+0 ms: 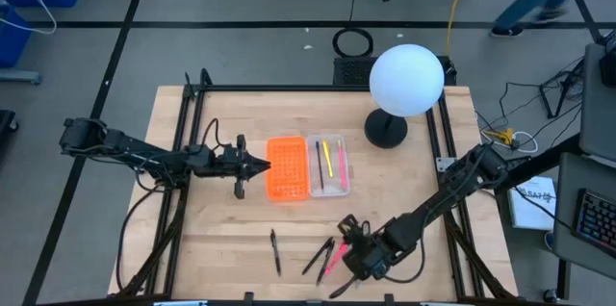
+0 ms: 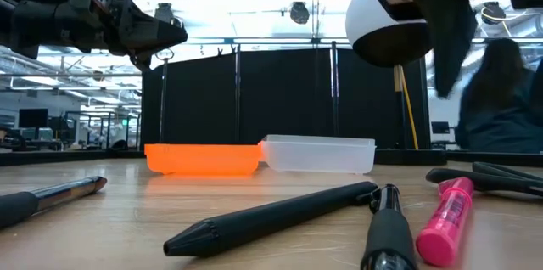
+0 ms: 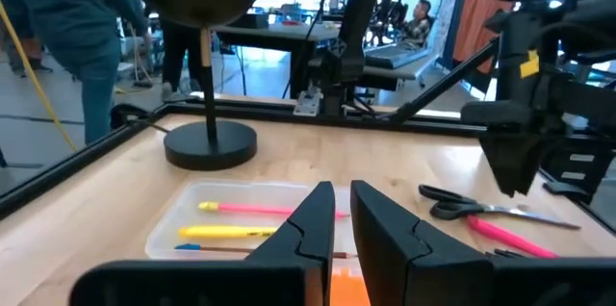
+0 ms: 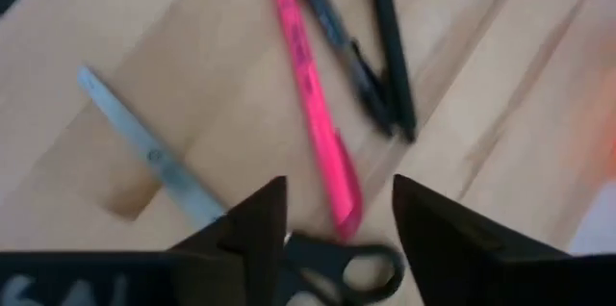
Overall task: Pick & place school supplies into a supply box
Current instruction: Put the pink pen into the orange supply box
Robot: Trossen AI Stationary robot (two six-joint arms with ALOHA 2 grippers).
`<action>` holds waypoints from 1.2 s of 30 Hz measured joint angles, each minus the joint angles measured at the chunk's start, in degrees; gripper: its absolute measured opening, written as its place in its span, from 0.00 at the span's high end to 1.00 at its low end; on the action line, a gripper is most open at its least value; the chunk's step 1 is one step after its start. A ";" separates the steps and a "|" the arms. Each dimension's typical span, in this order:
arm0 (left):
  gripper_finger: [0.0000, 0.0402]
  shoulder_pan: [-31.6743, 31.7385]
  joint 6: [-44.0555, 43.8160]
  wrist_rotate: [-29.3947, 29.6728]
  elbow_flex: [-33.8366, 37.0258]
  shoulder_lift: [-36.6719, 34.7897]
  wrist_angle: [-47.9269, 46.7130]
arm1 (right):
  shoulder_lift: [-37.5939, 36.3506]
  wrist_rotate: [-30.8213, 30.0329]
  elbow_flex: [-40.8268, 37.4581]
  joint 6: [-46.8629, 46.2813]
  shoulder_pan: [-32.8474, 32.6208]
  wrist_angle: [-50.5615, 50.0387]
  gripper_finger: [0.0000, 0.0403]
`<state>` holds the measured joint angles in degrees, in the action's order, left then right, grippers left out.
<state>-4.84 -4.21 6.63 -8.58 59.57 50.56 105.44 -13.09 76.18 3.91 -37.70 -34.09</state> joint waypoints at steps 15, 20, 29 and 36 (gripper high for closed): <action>0.88 0.00 0.60 -0.02 0.00 0.00 -0.31 | 8.14 5.19 0.06 1.56 5.00 3.20 0.54; 0.88 0.00 0.87 -0.02 0.00 0.00 -0.28 | 8.58 8.81 0.15 5.38 6.52 3.18 0.61; 0.88 0.00 0.85 -0.32 0.00 0.00 -0.47 | 8.69 16.38 -0.11 5.12 8.86 3.41 0.86; 0.88 0.00 0.90 -0.55 -0.02 0.02 -1.04 | 8.58 16.00 -1.49 6.44 8.88 6.01 0.91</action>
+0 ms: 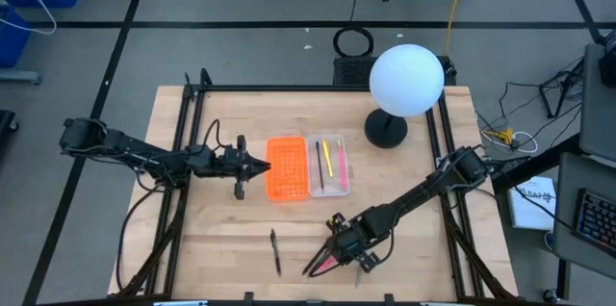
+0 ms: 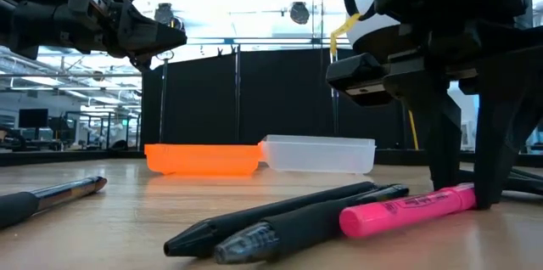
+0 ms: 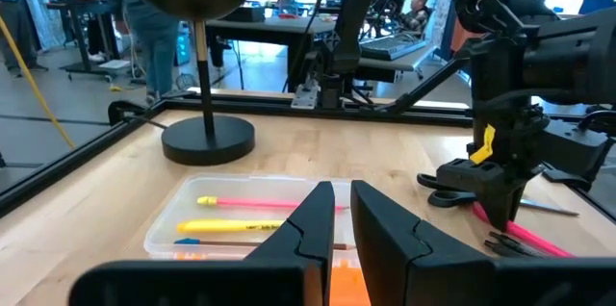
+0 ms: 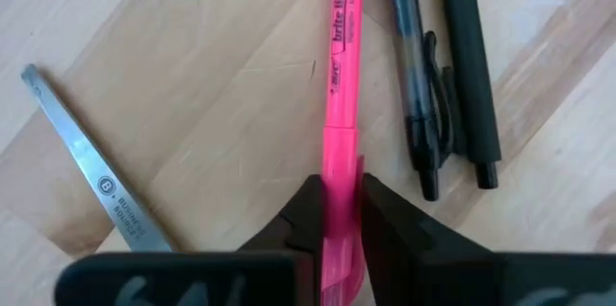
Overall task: Pick & place school supplies into a supply box
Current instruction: Put the pink pen into the orange supply box
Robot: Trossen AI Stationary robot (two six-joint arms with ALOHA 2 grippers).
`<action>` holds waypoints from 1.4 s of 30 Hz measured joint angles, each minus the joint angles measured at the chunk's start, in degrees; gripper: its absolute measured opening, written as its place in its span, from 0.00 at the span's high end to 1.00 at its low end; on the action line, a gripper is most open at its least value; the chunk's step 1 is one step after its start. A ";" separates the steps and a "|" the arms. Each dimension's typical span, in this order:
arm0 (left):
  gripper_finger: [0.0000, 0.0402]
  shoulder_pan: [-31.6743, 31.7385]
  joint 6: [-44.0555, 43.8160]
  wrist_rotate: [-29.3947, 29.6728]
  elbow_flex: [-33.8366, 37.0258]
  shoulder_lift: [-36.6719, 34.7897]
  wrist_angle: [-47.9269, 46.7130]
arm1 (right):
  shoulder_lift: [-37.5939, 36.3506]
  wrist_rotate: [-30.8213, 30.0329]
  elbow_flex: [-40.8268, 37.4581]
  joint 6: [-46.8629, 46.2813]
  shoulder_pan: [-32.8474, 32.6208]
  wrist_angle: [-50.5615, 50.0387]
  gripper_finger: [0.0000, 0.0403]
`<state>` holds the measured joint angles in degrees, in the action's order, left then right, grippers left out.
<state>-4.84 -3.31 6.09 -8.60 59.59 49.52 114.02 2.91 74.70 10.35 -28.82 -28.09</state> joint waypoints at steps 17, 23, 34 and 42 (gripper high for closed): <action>0.88 0.00 0.04 -0.04 -0.02 0.00 -0.70 | -7.59 -4.94 -0.28 1.22 -2.96 -4.12 0.90; 0.88 -0.01 0.04 -0.04 -0.02 0.00 -1.00 | -13.77 -8.68 -0.24 6.90 -2.54 -7.71 0.91; 0.88 -0.02 0.11 -0.04 -0.02 0.00 -1.37 | -25.68 -16.64 8.22 21.94 13.36 -16.04 0.91; 0.88 -0.02 0.61 -0.12 -0.02 0.00 -2.71 | -21.94 -16.47 18.44 35.80 27.06 -26.76 0.91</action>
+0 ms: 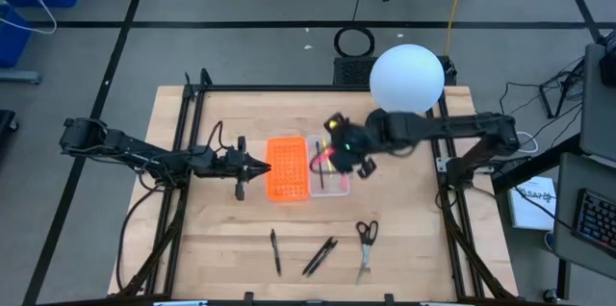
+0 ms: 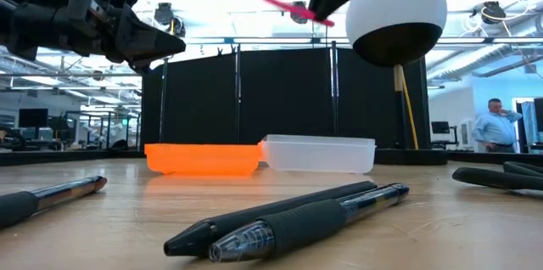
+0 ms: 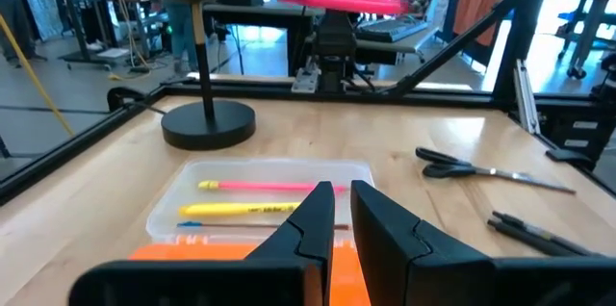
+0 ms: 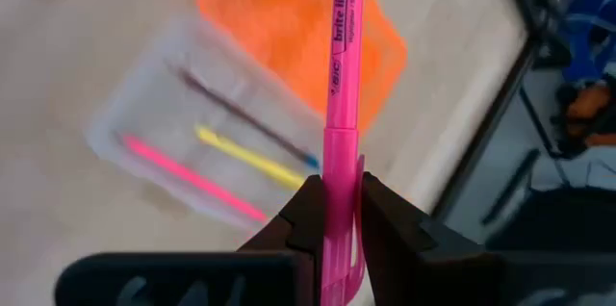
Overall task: Pick & place school supplies into a supply box
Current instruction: Put the pink pen into the orange supply box
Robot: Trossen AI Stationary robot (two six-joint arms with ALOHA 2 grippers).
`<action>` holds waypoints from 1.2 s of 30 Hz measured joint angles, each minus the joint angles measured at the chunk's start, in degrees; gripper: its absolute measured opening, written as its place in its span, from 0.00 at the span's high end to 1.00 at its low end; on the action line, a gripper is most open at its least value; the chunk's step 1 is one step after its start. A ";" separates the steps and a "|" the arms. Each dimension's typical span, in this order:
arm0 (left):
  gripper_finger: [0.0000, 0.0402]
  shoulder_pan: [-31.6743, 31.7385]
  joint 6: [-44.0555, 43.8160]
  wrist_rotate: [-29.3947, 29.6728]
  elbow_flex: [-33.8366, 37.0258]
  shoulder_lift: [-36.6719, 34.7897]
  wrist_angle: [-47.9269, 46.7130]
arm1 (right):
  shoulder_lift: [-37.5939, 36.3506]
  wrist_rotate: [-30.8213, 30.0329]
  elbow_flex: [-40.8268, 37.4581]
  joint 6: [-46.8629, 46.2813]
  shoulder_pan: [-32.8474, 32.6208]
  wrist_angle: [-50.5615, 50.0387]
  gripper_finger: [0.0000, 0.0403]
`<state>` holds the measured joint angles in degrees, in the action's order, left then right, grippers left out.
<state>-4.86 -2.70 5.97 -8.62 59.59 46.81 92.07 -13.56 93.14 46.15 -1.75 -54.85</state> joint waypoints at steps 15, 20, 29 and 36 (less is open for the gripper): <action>0.88 0.00 6.28 0.07 0.00 0.00 -0.44 | 11.94 -0.02 1.10 28.96 12.82 -1.04 0.91; 0.88 0.02 10.02 0.05 0.00 0.00 -0.66 | 15.12 0.25 1.10 35.17 12.10 1.15 0.91; 0.88 0.00 16.49 0.01 0.00 0.02 -4.85 | 14.99 2.62 0.78 37.43 11.22 1.47 0.91; 0.88 0.02 18.94 0.01 0.00 0.02 -8.00 | 14.99 10.84 0.03 40.85 9.72 2.28 0.90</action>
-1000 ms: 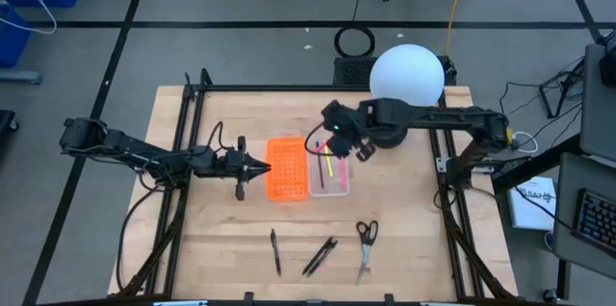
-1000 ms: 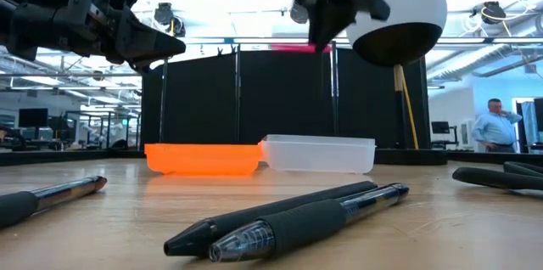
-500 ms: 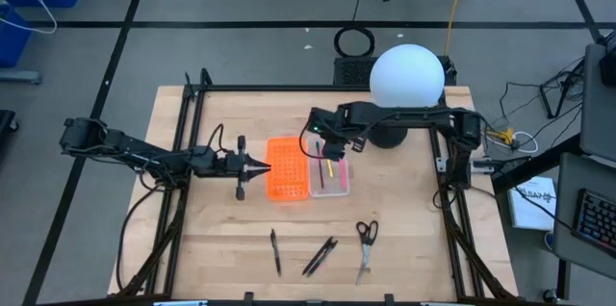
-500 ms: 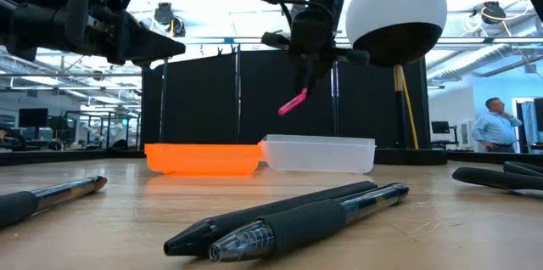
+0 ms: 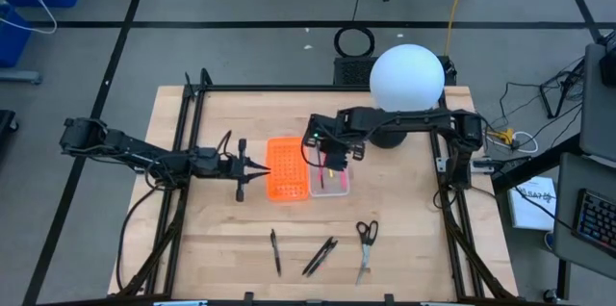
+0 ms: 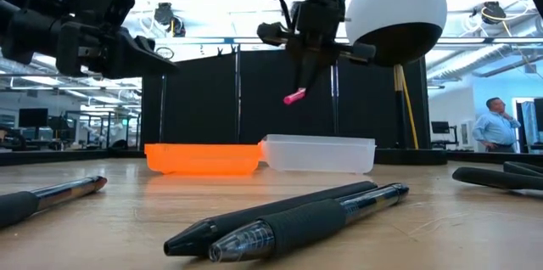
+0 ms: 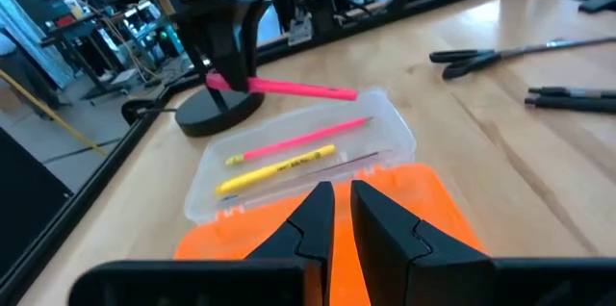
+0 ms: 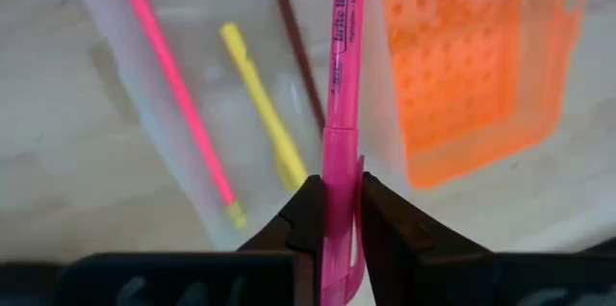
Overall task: Pick & place school supplies into a supply box
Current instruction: Put the pink pen into the orange supply box
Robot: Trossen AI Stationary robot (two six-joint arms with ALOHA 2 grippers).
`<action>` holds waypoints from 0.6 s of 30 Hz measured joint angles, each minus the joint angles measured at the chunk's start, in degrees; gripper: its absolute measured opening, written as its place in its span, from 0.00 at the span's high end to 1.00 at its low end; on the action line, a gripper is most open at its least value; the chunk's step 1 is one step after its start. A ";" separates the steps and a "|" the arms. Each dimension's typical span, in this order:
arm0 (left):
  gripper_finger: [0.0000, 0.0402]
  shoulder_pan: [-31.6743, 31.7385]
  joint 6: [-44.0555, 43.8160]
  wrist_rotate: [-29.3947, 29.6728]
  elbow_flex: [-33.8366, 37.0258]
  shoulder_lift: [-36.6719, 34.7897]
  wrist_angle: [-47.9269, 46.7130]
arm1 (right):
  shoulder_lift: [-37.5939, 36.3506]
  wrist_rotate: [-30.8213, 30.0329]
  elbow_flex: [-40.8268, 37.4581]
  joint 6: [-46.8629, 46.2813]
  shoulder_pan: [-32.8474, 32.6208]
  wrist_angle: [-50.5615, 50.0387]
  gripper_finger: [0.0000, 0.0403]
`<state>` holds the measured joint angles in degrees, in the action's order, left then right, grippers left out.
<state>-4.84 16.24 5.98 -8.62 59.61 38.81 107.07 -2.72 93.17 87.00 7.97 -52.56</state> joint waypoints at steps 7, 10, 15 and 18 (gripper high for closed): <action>0.88 0.00 0.45 0.02 0.00 0.00 -1.24 | -0.04 0.07 -4.91 4.18 0.29 6.63 0.90; 0.88 0.00 0.63 0.03 0.00 0.00 -2.19 | 0.09 0.01 -7.00 5.20 1.37 8.73 0.90; 0.88 0.00 0.63 0.07 0.00 0.00 -3.68 | 0.03 -0.62 -9.93 6.24 2.36 12.04 0.90; 0.88 0.00 1.18 0.07 0.00 0.00 -4.62 | -0.03 -0.24 -10.59 7.12 2.45 12.81 0.90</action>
<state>-4.84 17.42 6.04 -8.62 59.61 34.19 107.04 -2.96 82.58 94.12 10.42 -39.75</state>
